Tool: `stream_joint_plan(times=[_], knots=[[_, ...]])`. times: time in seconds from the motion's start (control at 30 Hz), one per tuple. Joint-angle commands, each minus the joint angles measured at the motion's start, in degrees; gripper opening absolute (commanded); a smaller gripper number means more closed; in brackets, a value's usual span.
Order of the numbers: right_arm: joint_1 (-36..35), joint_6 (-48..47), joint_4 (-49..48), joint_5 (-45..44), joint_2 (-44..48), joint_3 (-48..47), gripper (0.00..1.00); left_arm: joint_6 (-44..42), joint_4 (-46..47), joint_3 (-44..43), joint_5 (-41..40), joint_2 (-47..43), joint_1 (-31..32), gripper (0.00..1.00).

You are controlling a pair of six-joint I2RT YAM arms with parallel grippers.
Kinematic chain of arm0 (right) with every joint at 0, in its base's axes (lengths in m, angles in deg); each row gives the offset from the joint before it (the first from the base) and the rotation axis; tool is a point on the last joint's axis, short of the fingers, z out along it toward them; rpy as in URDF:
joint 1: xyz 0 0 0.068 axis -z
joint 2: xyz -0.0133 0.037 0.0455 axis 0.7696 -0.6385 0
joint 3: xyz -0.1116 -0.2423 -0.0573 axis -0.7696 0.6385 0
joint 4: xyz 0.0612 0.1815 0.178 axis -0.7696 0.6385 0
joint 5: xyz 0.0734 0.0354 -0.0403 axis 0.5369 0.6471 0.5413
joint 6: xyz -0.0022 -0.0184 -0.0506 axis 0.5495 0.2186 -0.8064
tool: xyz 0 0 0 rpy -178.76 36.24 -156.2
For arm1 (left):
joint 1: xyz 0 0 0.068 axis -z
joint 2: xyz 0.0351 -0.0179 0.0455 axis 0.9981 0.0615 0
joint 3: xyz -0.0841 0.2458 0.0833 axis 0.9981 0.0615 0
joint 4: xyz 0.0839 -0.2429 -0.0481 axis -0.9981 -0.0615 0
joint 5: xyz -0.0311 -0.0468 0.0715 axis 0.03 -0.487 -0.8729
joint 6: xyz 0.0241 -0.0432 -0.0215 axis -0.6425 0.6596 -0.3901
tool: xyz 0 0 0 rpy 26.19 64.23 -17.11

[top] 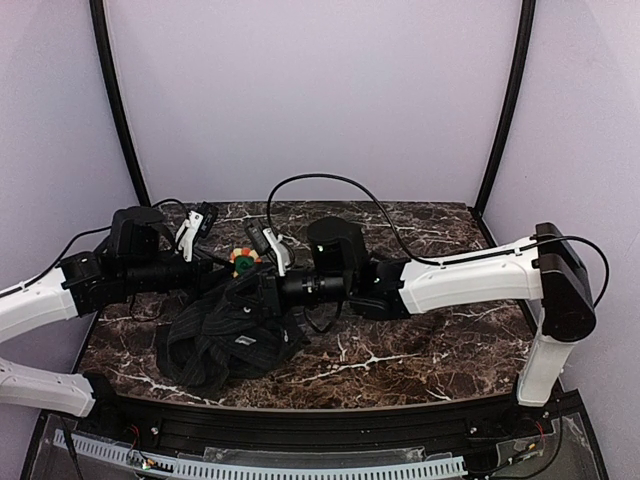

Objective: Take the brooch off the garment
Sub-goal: Adjust the crumpled clothing at the center of the board.

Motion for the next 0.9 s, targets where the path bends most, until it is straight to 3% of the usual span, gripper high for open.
stream_joint_plan(times=[0.0,0.07,0.13,0.27,0.37,0.43,0.63,0.8,0.87], knots=[[-1.9,0.2,-3.0,2.2,-0.1,-2.6,0.00,2.4,6.2,2.7,1.1,-2.6,-0.3,0.01],[-2.3,-1.0,-1.2,0.9,1.1,-2.7,0.05,3.2,7.4,3.8,1.0,-3.4,-0.4,0.01],[-2.5,-2.3,1.1,-1.0,3.0,-2.3,0.21,3.8,8.4,4.7,0.5,-4.4,-0.4,0.01],[-2.3,-3.9,5.0,-10.1,9.6,1.2,0.62,5.0,10.6,6.4,0.7,-6.5,-0.4,0.01],[-1.3,-4.9,7.5,-15.6,13.9,4.0,0.82,5.4,12.4,7.7,2.0,-8.5,-0.6,0.01],[-0.2,-4.9,8.2,-17.0,15.7,5.9,0.89,5.7,13.2,8.2,3.1,-9.7,-0.7,0.01],[2.5,-5.1,8.0,-14.1,14.7,7.2,0.93,6.2,13.0,8.5,4.5,-12.6,-0.9,0.01],[2.5,-5.8,7.4,-12.1,10.4,4.8,0.85,8.2,14.7,9.9,5.7,-13.4,-1.0,0.01],[2.5,-6.4,7.2,-12.2,9.6,4.3,0.76,8.6,15.0,10.1,6.2,-13.5,-1.0,0.01]])
